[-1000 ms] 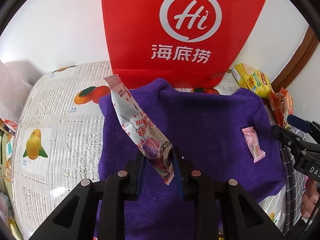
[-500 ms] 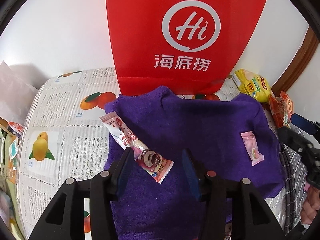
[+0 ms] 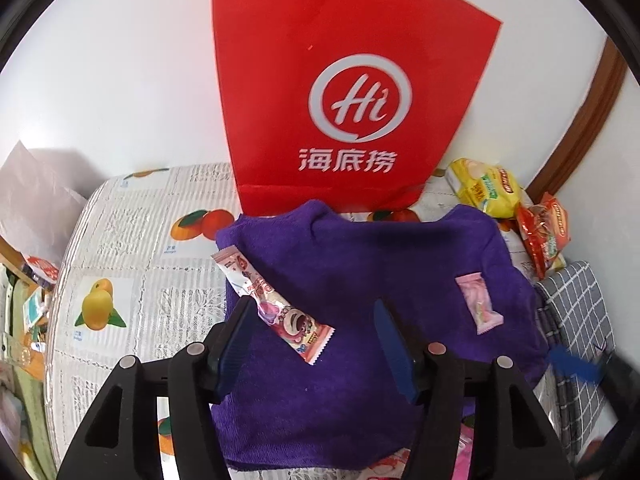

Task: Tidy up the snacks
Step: 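Move the right gripper to the pile and grasp the pink chip bag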

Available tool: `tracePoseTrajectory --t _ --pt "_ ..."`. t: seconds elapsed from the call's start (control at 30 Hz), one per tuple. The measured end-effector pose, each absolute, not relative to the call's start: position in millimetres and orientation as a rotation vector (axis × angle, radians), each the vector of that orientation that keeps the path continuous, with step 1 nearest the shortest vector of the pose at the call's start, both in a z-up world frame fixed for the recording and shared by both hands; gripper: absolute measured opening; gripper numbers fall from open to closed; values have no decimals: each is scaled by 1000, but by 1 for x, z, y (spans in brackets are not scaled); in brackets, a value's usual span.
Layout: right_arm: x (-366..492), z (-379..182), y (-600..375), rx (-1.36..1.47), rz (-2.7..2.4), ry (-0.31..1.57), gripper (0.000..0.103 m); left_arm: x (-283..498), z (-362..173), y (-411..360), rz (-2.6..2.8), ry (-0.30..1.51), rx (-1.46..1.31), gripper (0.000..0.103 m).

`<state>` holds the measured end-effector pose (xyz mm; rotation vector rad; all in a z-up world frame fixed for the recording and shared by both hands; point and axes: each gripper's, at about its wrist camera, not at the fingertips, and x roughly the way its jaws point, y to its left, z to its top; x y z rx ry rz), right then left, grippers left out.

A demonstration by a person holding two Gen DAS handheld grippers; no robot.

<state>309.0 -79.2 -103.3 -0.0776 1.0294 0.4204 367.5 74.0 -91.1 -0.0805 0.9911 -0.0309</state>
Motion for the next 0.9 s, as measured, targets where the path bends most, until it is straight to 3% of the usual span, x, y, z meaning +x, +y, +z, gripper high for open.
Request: tracePoseTrajectory --t 0.37,0.4,0.47,0.6,0.9 --pt "273 -151 -32 -418 344 1108 76 343 -55 71 -38 902 -30 63" --pt "272 -156 -30 -439 314 1118 74 341 -52 71 -34 893 -24 63" --pt "269 -161 -29 -461 311 1129 60 335 -45 72 -19 869 -8 63" --pt "256 -161 -32 -495 307 1111 53 327 -37 68 -2 835 36 65" --pt "218 -110 -85 -248 189 975 52 313 -31 43 -20 803 121 65"
